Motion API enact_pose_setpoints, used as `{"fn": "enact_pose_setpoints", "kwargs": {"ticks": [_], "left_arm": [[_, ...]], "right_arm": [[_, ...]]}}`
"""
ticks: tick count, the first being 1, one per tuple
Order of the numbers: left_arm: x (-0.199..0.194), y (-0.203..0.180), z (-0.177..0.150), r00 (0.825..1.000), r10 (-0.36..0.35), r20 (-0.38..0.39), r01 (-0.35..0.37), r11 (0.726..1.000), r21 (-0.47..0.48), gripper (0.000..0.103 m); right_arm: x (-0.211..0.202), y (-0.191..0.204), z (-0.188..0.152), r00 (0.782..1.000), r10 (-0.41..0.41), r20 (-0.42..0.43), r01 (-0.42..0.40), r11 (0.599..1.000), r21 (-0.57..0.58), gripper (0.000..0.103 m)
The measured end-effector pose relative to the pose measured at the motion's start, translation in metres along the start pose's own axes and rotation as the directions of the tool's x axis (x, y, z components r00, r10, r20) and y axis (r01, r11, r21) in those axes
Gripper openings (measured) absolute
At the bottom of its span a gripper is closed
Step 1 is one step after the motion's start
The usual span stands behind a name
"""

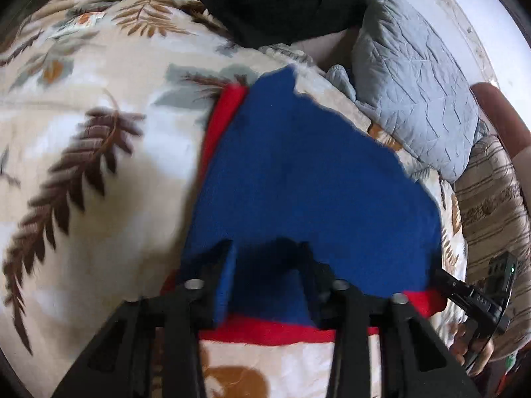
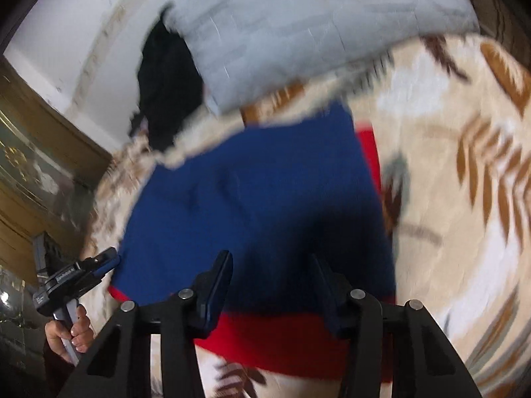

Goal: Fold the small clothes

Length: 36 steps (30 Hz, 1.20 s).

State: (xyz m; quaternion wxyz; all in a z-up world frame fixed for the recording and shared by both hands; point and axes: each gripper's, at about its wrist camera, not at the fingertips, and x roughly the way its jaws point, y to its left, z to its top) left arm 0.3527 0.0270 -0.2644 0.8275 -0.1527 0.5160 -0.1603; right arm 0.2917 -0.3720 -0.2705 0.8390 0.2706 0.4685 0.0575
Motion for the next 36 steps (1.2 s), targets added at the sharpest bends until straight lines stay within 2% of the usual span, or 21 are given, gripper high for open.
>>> {"fn": "enact_pose_setpoints", "kwargs": {"ticks": [1, 2, 3, 4, 8, 10, 12, 14, 17, 21, 23, 27, 30, 32, 34, 36], "left_arm": [[-0.003, 0.000, -0.004, 1.000, 0.021, 0.007, -0.021, 0.999, 0.025, 0.025], [-0.004, 0.002, -0.006, 1.000, 0.017, -0.005, -0.017, 0.999, 0.027, 0.025], [-0.004, 0.007, -0.010, 1.000, -0.008, -0.023, 0.008, 1.000, 0.001, 0.025], [-0.003, 0.011, -0.013, 0.999, -0.023, -0.039, 0.023, 1.000, -0.019, 0.021], [-0.005, 0.020, -0.023, 0.997, -0.039, -0.060, 0.036, 0.998, -0.047, 0.014], [-0.007, 0.022, -0.023, 0.997, -0.049, -0.060, 0.045, 0.997, -0.060, 0.014], [-0.007, 0.020, -0.025, 0.998, -0.043, -0.055, 0.040, 0.998, -0.055, 0.013], [-0.004, 0.015, -0.027, 0.999, -0.023, -0.048, 0.022, 0.999, -0.030, 0.013], [-0.006, 0.016, -0.029, 0.999, -0.022, -0.041, 0.021, 1.000, -0.017, 0.013], [-0.006, 0.014, -0.034, 0.999, -0.018, -0.030, 0.019, 1.000, 0.019, 0.013], [-0.006, 0.014, -0.034, 0.999, -0.019, -0.030, 0.020, 0.999, 0.031, 0.013], [-0.012, 0.014, -0.034, 0.999, -0.023, -0.025, 0.024, 1.000, 0.020, 0.013], [-0.025, 0.008, -0.039, 1.000, 0.012, 0.013, -0.012, 0.999, 0.036, 0.014], [-0.035, 0.000, -0.041, 0.996, 0.069, 0.053, -0.072, 0.996, 0.050, 0.029], [-0.048, -0.011, -0.046, 0.989, 0.098, 0.108, -0.106, 0.992, 0.068, 0.061], [-0.062, -0.027, -0.053, 0.970, 0.151, 0.193, -0.173, 0.980, 0.102, 0.071]], "right_arm": [[0.005, -0.008, -0.006, 0.999, -0.015, -0.029, 0.015, 1.000, 0.018, 0.046], [0.007, -0.013, -0.011, 0.999, -0.015, -0.038, 0.016, 0.999, 0.032, 0.036], [0.003, -0.019, -0.014, 1.000, -0.016, -0.023, 0.017, 0.999, 0.040, 0.034], [0.003, -0.022, -0.013, 1.000, -0.013, -0.023, 0.014, 0.999, 0.046, 0.033], [0.004, -0.023, -0.014, 0.999, -0.023, -0.031, 0.025, 0.998, 0.062, 0.032], [0.002, -0.010, -0.008, 0.999, -0.040, -0.023, 0.041, 0.999, 0.020, 0.036], [0.001, 0.016, -0.001, 1.000, 0.027, -0.007, -0.028, 0.999, -0.045, 0.036], [0.007, 0.044, 0.008, 0.998, 0.061, -0.009, -0.061, 0.994, -0.088, 0.036], [0.039, 0.092, 0.028, 0.994, 0.095, -0.047, -0.101, 0.985, -0.139, 0.036], [0.089, 0.137, 0.052, 0.984, 0.160, -0.072, -0.168, 0.978, -0.122, 0.036], [0.115, 0.152, 0.058, 0.983, 0.158, -0.089, -0.167, 0.980, -0.109, 0.036], [0.173, 0.170, 0.045, 0.973, 0.130, -0.193, -0.150, 0.985, -0.089, 0.037], [0.160, 0.165, 0.037, 0.973, 0.168, -0.160, -0.181, 0.981, -0.071, 0.037], [0.141, 0.155, 0.035, 0.975, 0.182, -0.130, -0.191, 0.980, -0.055, 0.037], [0.107, 0.141, 0.026, 0.983, 0.170, -0.075, -0.176, 0.982, -0.075, 0.037], [0.078, 0.127, 0.014, 0.989, 0.143, -0.047, -0.147, 0.983, -0.110, 0.037]]}}
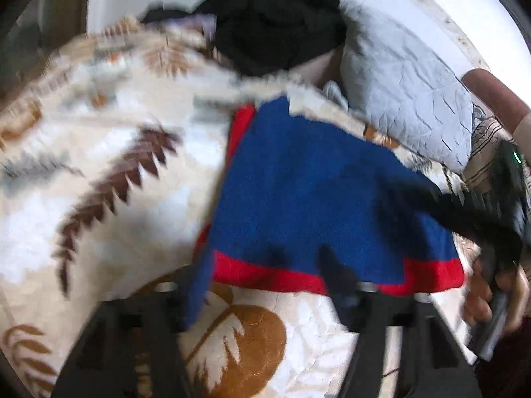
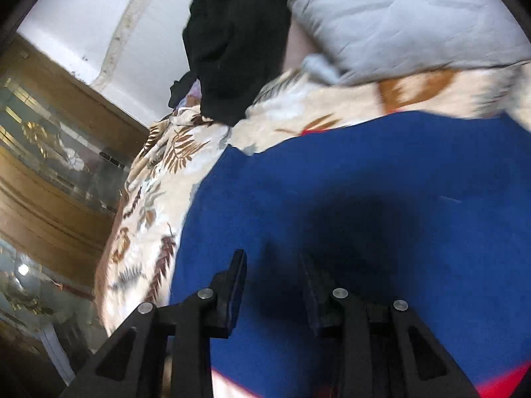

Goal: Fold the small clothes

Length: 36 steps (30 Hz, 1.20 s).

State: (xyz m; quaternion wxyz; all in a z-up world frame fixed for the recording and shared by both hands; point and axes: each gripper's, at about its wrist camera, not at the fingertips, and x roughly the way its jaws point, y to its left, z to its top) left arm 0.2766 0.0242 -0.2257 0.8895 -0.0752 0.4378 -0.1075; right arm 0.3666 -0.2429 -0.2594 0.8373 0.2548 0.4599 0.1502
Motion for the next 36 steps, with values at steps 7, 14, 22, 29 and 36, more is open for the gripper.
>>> {"fn": "enact_pose_setpoints", "kwargs": {"ticks": [7, 14, 22, 29, 36], "left_arm": [[-0.047, -0.043, -0.009, 0.971, 0.134, 0.198, -0.159, 0.981, 0.115, 0.086], [-0.060, -0.062, -0.014, 0.947, 0.185, 0.264, -0.235, 0.957, 0.173, 0.087], [-0.049, -0.066, -0.014, 0.945, 0.208, 0.253, -0.258, 0.948, 0.188, 0.088], [-0.027, -0.058, -0.007, 0.946, 0.259, 0.198, -0.296, 0.936, 0.190, 0.088], [-0.013, -0.016, 0.015, 0.940, 0.305, 0.155, -0.320, 0.944, 0.084, 0.088]], "right_arm": [[-0.095, -0.054, -0.075, 0.963, -0.259, 0.070, 0.262, 0.964, -0.039, 0.046], [-0.113, -0.089, -0.100, 0.958, -0.275, 0.076, 0.271, 0.961, 0.050, 0.068], [-0.127, -0.077, -0.087, 0.949, -0.240, 0.206, 0.241, 0.970, 0.021, 0.068], [-0.106, -0.092, -0.084, 0.961, -0.254, 0.108, 0.249, 0.967, 0.061, 0.069], [-0.146, -0.116, -0.074, 0.954, -0.187, 0.236, 0.137, 0.968, 0.212, 0.069]]}}
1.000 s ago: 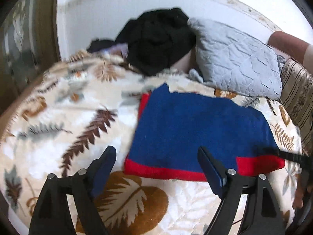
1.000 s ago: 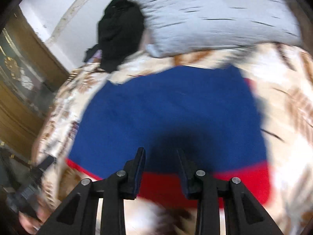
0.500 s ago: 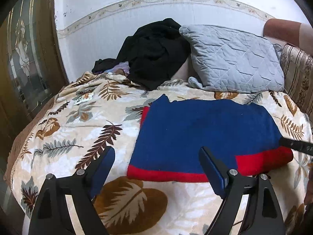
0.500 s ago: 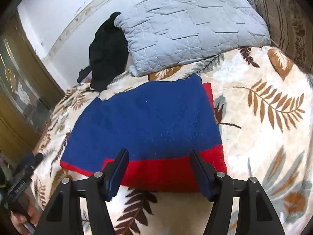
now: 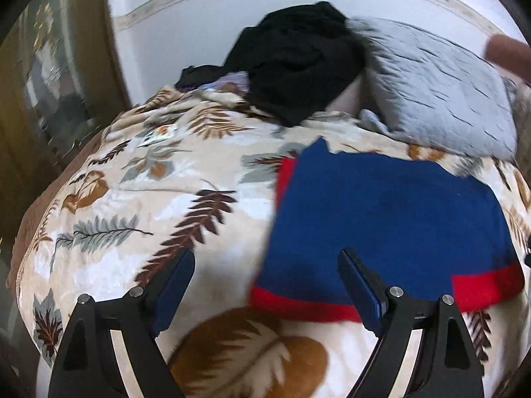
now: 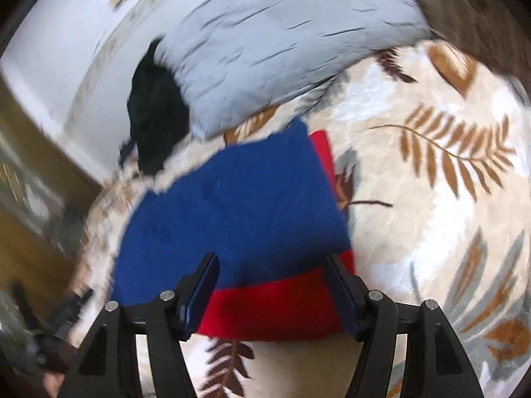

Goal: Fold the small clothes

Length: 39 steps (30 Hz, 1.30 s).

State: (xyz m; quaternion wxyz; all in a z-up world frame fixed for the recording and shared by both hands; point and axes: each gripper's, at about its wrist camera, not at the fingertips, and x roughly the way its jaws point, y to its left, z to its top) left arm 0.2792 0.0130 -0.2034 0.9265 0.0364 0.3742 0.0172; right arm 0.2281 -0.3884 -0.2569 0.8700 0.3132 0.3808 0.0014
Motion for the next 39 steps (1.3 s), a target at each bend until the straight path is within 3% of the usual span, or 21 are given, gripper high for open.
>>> {"fn": "enact_pose_setpoints", "kwargs": {"ticks": [5, 8, 11, 16, 23, 27, 30, 39], "left_arm": [[0.016, 0.006, 0.005, 1.000, -0.012, -0.021, 0.012, 1.000, -0.017, 0.088], [0.028, -0.002, 0.002, 0.998, -0.028, -0.053, 0.029, 0.999, 0.014, 0.088], [0.043, -0.014, -0.006, 0.993, -0.043, -0.108, 0.049, 0.997, 0.054, 0.088], [0.065, -0.033, -0.021, 0.981, -0.005, -0.191, 0.031, 0.990, 0.134, 0.088], [0.045, -0.030, -0.018, 0.992, -0.028, -0.123, 0.042, 0.992, 0.119, 0.088], [0.023, -0.029, -0.014, 0.999, -0.032, -0.019, 0.034, 0.992, 0.122, 0.088], [0.012, -0.025, -0.012, 0.999, -0.050, 0.019, 0.047, 0.993, 0.104, 0.088], [-0.018, -0.014, -0.012, 0.991, -0.099, 0.093, 0.091, 0.992, 0.083, 0.088]], "right_arm": [[-0.010, 0.000, 0.007, 1.000, 0.019, 0.024, -0.019, 1.000, 0.009, 0.065], [-0.001, 0.004, 0.003, 0.999, 0.017, -0.033, -0.018, 1.000, -0.010, 0.047], [0.008, -0.001, -0.003, 0.996, -0.009, -0.089, 0.010, 1.000, 0.007, 0.045], [0.027, -0.013, -0.016, 0.983, -0.035, -0.179, 0.043, 0.998, 0.046, 0.039], [0.004, -0.005, -0.016, 0.994, -0.008, -0.110, 0.009, 1.000, 0.008, 0.042], [-0.018, 0.003, -0.018, 0.999, 0.027, -0.044, -0.028, 0.999, -0.026, 0.042], [-0.032, 0.009, -0.023, 0.998, 0.061, -0.015, -0.062, 0.997, -0.048, 0.051], [-0.062, 0.014, -0.037, 0.992, 0.126, 0.012, -0.125, 0.991, -0.041, 0.059]]}}
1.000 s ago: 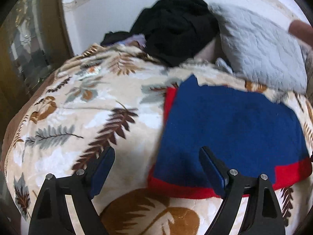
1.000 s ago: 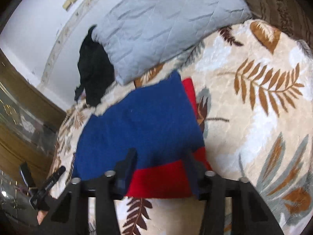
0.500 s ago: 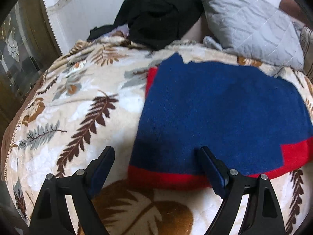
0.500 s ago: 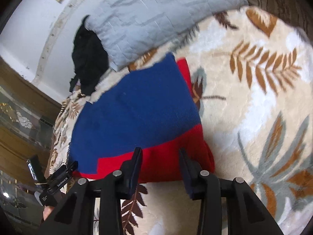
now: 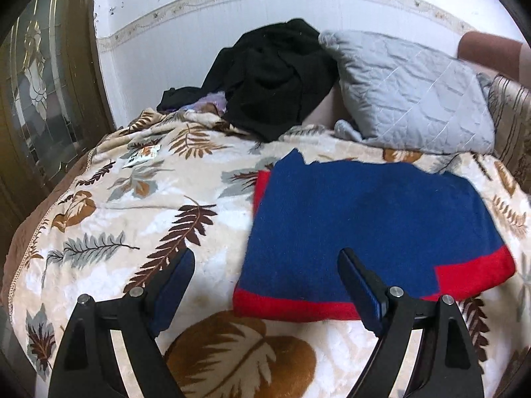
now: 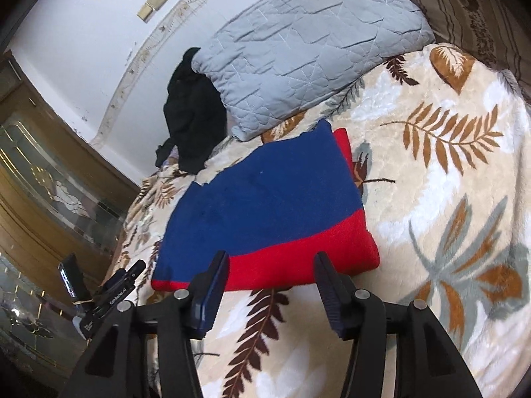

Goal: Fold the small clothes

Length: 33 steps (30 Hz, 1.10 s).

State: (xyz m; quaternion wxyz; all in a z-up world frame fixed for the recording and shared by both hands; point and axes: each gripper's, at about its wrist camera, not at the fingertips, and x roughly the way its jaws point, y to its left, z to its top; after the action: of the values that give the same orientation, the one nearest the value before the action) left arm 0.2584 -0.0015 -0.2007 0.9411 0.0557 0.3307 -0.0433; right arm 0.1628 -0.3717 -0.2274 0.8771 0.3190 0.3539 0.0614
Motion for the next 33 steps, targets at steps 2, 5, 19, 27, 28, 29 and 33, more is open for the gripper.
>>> {"fn": "enact_pose_setpoints", "kwargs": {"ticks": [2, 5, 19, 27, 28, 29, 33], "left_arm": [[-0.007, 0.002, -0.002, 1.000, -0.024, 0.009, 0.024, 1.000, -0.015, 0.088], [-0.014, 0.005, -0.004, 0.998, -0.056, 0.010, 0.057, 0.998, -0.036, 0.088], [-0.019, -0.002, -0.027, 0.973, -0.211, -0.097, 0.206, 0.977, -0.059, 0.088], [-0.022, -0.010, -0.028, 0.969, -0.231, -0.091, 0.228, 0.973, -0.046, 0.088], [-0.023, -0.010, -0.028, 0.970, -0.228, -0.087, 0.224, 0.973, -0.046, 0.088], [-0.023, -0.009, -0.027, 0.971, -0.226, -0.081, 0.223, 0.974, -0.049, 0.088], [-0.023, -0.007, -0.028, 0.971, -0.221, -0.090, 0.217, 0.975, -0.054, 0.088]], "right_arm": [[-0.006, -0.002, -0.004, 1.000, 0.019, 0.010, -0.020, 0.999, 0.025, 0.063], [-0.012, -0.003, -0.012, 0.999, 0.041, 0.013, -0.042, 0.998, 0.052, 0.063], [-0.004, -0.012, -0.026, 0.993, 0.119, -0.014, -0.116, 0.981, 0.153, 0.064], [-0.001, -0.017, -0.027, 0.992, 0.129, -0.017, -0.124, 0.977, 0.176, 0.065], [-0.002, -0.017, -0.027, 0.991, 0.131, -0.011, -0.127, 0.976, 0.176, 0.065], [-0.004, -0.018, -0.027, 0.991, 0.134, -0.005, -0.131, 0.976, 0.177, 0.065], [-0.007, -0.022, -0.026, 0.990, 0.137, 0.010, -0.137, 0.973, 0.186, 0.065]]}}
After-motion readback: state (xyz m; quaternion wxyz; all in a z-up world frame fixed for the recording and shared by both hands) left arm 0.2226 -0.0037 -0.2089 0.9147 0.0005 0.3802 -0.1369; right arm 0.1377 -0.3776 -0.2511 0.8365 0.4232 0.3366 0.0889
